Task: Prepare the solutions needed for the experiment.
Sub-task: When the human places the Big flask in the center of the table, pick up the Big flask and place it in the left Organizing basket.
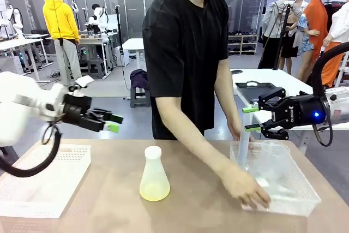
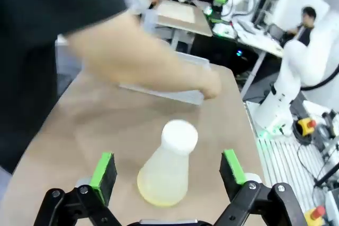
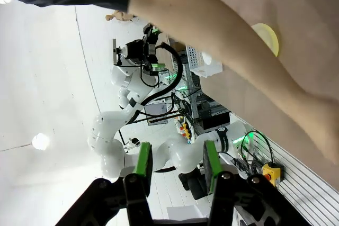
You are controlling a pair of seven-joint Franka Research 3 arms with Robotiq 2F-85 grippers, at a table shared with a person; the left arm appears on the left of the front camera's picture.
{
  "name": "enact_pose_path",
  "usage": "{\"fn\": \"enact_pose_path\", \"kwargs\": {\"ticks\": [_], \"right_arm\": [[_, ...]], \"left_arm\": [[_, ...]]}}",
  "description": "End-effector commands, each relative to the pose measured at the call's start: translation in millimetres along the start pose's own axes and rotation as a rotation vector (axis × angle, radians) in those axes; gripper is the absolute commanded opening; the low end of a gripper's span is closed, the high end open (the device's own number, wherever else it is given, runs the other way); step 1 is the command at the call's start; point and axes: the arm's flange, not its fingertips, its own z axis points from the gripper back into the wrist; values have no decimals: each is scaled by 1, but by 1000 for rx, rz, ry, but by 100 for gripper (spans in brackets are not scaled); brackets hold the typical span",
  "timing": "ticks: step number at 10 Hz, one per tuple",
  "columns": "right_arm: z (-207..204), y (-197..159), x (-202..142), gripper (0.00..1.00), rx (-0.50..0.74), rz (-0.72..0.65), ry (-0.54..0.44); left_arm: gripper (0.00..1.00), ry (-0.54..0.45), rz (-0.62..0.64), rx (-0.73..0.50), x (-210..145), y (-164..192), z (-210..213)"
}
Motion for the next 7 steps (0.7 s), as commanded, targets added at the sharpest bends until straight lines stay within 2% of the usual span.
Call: {"fn": "enact_pose_path", "kwargs": {"ticks": [1,2,4,5,7], "right_arm": [[1,2,-1,50,4,5,-2],[1,2,-1,50,4,5,-2],[1,2,-1,50,4,5,-2],[1,2,-1,50,4,5,-2],[1,2,-1,50,4,5,-2]], "left_arm": [[100,30,-104,-43,0,22,-20],[100,39,-153,-103,2,29,-32],[100,59,-190,-132,0,37,-47],[100,37,-133,-93,6,21,-42],[100,37,-133,-93,6,21,-42]]}}
